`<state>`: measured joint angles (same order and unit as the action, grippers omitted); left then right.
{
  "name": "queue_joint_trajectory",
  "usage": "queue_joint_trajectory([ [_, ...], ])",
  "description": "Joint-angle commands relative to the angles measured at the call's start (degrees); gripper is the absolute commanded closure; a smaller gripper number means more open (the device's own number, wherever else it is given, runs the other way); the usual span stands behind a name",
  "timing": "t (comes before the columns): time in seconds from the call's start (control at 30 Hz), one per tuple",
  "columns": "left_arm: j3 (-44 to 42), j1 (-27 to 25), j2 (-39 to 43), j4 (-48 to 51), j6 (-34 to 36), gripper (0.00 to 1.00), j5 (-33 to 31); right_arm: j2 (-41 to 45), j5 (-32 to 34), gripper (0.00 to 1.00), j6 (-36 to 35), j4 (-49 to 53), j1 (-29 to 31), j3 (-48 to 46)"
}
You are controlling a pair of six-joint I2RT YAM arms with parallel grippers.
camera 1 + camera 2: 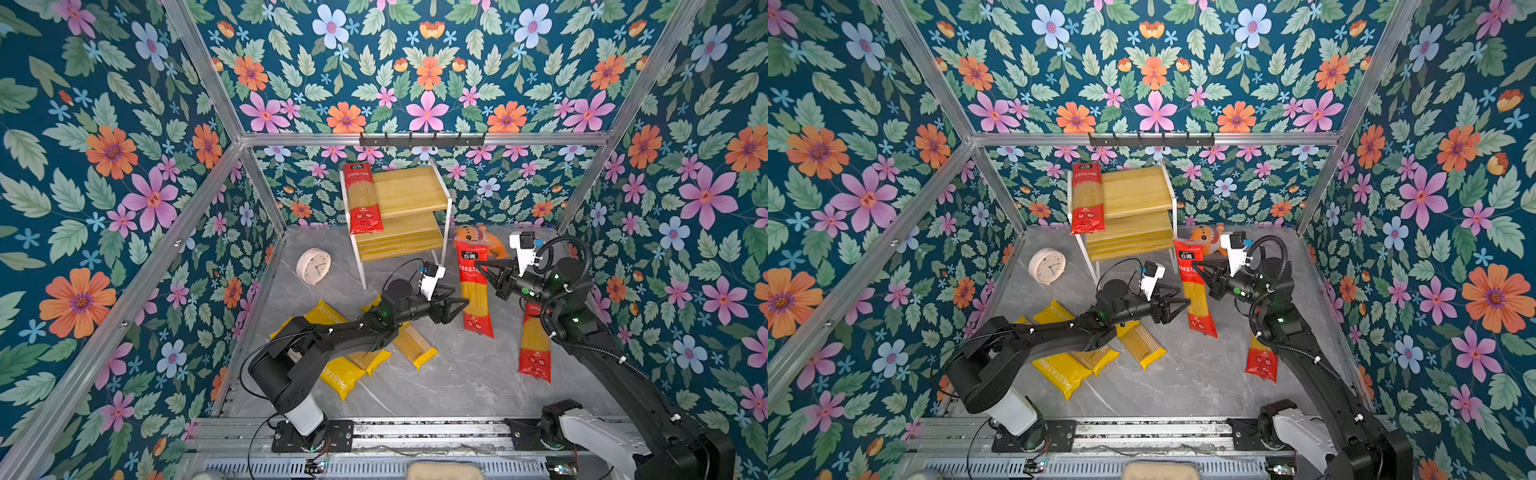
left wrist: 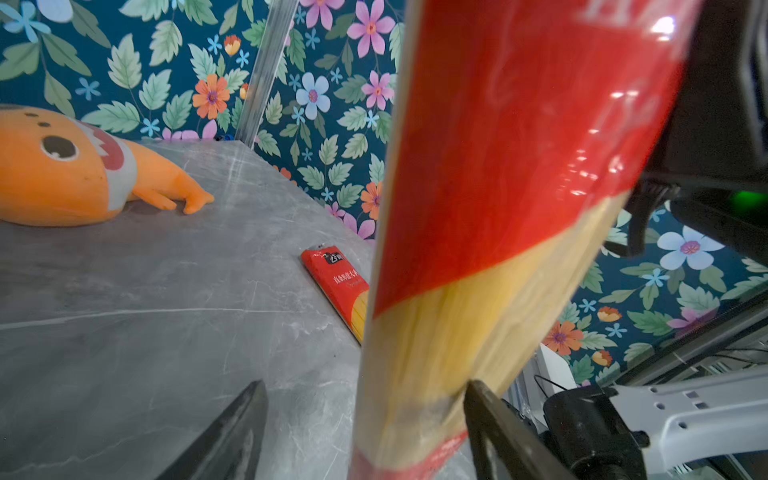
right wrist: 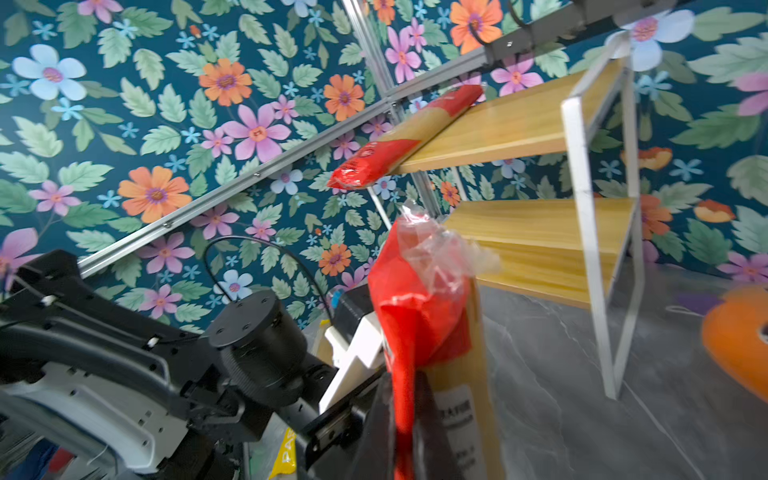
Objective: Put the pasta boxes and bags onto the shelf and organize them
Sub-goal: 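Lift the red bag upright with both grippers toward the shelf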
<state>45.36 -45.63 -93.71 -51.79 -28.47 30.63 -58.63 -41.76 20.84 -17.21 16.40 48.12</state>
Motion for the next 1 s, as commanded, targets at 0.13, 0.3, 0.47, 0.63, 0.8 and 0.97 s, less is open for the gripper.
queue_joint_trajectory([
  [0.13, -3.08, 1.7, 3.79, -10.66, -4.27, 0.26, 8.57, -2.22, -4.74, 1.0, 0.88, -7.48, 4.42, 2.86],
  [0.3, -6.04, 2.32, 6.71, -13.6, -4.7, 0.25, 11.34, -3.77, -6.69, 1.0, 3.56, -11.65, 4.36, 2.85],
  [0.47, -5.51, 3.19, 5.56, -18.08, -8.66, 0.33, 14.19, -5.51, -8.39, 1.0, 6.85, -15.95, 4.4, 3.29],
  [0.63, -3.65, 3.43, 3.55, -20.08, -11.09, 0.53, 15.57, -6.84, -8.56, 1.0, 8.43, -18.05, 4.42, 3.4],
  [0.8, -3.45, 4.04, 3.6, -20.11, -11.52, 0.7, 15.24, -7.64, -7.41, 1.0, 8.3, -17.93, 4.38, 2.61],
  [0.97, -3.18, 4.99, 4.56, -19.74, -12.71, 0.78, 14.61, -7.82, -5.97, 0.83, 7.9, -17.77, 4.4, 1.37],
])
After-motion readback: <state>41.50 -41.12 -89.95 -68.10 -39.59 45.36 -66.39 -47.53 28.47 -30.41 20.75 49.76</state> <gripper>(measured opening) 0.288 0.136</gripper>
